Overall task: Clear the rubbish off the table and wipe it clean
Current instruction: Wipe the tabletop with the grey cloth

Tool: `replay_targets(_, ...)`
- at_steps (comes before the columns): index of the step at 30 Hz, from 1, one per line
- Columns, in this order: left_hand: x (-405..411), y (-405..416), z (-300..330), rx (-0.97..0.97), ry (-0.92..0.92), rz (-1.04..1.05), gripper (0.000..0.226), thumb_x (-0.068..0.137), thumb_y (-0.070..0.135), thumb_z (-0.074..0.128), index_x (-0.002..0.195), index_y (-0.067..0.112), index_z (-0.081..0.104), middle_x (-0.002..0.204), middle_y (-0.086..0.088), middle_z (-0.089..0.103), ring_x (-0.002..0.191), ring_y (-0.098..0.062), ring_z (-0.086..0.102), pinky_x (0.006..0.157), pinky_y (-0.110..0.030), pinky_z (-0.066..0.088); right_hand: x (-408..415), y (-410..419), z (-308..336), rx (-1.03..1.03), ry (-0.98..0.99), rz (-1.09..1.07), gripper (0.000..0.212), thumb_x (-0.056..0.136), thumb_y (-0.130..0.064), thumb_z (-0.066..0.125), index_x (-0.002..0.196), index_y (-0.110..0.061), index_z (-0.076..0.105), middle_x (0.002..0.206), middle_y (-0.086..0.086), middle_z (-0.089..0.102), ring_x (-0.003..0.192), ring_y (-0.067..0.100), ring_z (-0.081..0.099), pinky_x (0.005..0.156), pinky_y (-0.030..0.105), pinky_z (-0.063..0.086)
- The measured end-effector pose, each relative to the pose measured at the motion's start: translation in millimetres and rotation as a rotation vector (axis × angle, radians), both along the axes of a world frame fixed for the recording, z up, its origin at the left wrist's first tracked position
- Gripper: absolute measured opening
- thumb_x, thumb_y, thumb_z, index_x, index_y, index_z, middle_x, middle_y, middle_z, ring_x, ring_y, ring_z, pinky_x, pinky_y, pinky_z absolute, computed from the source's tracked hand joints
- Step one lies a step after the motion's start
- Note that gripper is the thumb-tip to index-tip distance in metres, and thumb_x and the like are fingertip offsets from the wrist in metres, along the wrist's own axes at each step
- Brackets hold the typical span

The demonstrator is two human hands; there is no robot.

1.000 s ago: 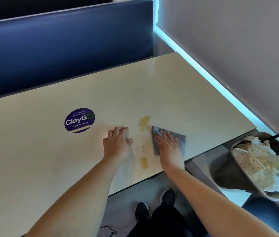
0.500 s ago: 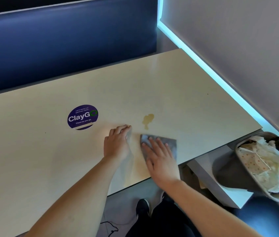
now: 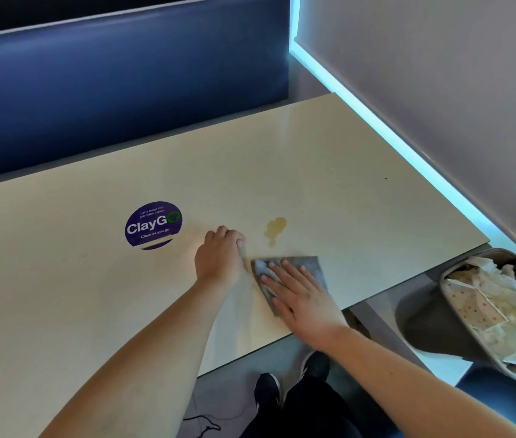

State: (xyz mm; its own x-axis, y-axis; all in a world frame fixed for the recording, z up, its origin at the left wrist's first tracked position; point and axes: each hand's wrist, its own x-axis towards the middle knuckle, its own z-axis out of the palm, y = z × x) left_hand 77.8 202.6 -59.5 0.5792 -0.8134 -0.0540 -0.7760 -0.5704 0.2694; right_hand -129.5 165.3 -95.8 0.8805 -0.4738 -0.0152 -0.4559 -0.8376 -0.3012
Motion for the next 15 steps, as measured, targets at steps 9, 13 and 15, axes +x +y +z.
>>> replay_targets(9, 14, -20, 1, 0.231, 0.142, 0.035, 0.050, 0.098, 0.034, 0.051, 0.144, 0.030, 0.030, 0.159, -0.002, 0.010, 0.144, -0.025, 0.010, 0.105, -0.039, 0.031, 50, -113, 9, 0.249, 0.032, -0.501, 0.052, 0.107, -0.032, 0.016, 0.157, -0.022, 0.008, 0.164, -0.003, 0.005, 0.150, 0.014, -0.002, 0.120, 0.033, -0.004)
replay_targets(13, 17, -20, 6, 0.217, 0.146, 0.031, 0.052, 0.097, 0.037, 0.053, 0.144, 0.032, 0.032, 0.160, 0.001, 0.012, 0.144, -0.024, 0.011, 0.103, -0.038, 0.034, 79, -98, 13, 0.232, 0.018, -0.332, 0.050, 0.106, -0.030, 0.023, 0.155, -0.027, 0.019, 0.163, -0.004, 0.010, 0.151, 0.017, 0.002, 0.120, 0.037, -0.003)
replay_targets(15, 22, -15, 2, 0.200, 0.148, 0.007, 0.058, 0.096, 0.043, 0.053, 0.148, 0.035, 0.029, 0.161, 0.002, 0.012, 0.145, -0.023, 0.011, 0.105, -0.038, 0.034, 70, -69, 11, 0.149, 0.019, -0.116, 0.049, 0.105, -0.035, 0.024, 0.154, -0.034, 0.020, 0.163, -0.011, 0.007, 0.150, 0.014, -0.002, 0.120, 0.035, -0.006)
